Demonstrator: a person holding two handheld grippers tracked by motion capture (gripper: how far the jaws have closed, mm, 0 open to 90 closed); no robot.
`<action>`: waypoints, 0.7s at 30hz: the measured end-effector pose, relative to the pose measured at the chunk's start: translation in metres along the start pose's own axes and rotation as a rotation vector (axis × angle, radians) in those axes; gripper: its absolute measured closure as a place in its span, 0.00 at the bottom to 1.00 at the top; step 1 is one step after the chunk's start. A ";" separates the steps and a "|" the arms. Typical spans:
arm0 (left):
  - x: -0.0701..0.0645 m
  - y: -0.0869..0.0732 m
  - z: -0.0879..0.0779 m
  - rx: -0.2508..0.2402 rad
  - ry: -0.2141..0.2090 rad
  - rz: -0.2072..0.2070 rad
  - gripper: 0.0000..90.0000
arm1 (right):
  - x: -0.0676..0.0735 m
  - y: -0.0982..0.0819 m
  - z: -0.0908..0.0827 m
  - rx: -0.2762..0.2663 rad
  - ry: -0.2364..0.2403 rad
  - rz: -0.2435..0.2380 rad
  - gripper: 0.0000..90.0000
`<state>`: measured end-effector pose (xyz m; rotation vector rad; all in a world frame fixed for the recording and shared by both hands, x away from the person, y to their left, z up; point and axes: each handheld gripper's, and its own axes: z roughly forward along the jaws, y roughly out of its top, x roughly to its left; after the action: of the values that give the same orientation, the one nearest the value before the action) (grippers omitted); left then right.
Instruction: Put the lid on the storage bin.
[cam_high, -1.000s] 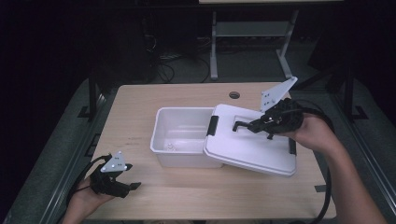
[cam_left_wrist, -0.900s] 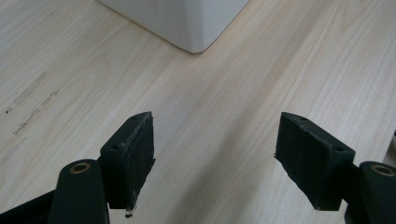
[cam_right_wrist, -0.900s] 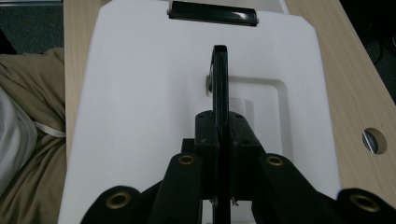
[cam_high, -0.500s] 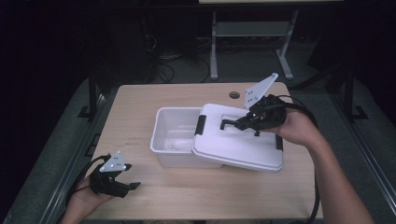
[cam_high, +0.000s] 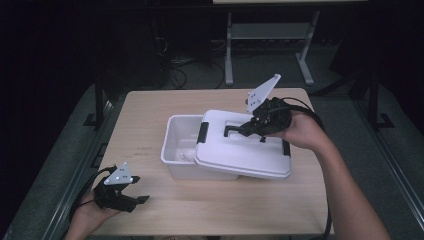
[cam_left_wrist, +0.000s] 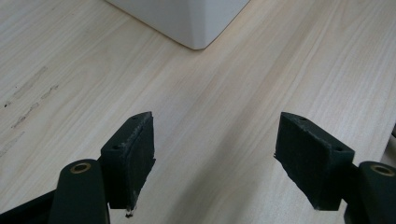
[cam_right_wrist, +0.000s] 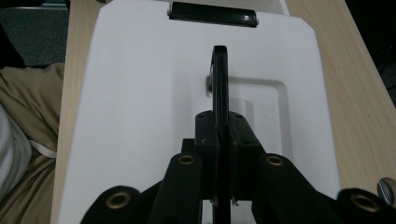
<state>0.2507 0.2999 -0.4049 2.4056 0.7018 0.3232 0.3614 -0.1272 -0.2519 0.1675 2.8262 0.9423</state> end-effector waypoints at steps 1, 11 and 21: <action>0.000 0.000 0.000 -0.002 -0.001 -0.001 0.31 | -0.001 0.001 0.001 -0.001 0.001 -0.003 0.93; 0.001 -0.001 -0.002 -0.005 0.001 -0.004 0.31 | -0.007 0.013 0.015 -0.009 0.029 -0.020 0.93; 0.001 -0.002 -0.003 -0.014 0.001 -0.009 0.31 | -0.012 0.033 0.030 -0.013 0.056 -0.042 0.93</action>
<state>0.2498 0.3033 -0.4033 2.3888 0.7079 0.3242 0.3802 -0.0852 -0.2547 0.0808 2.8616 0.9710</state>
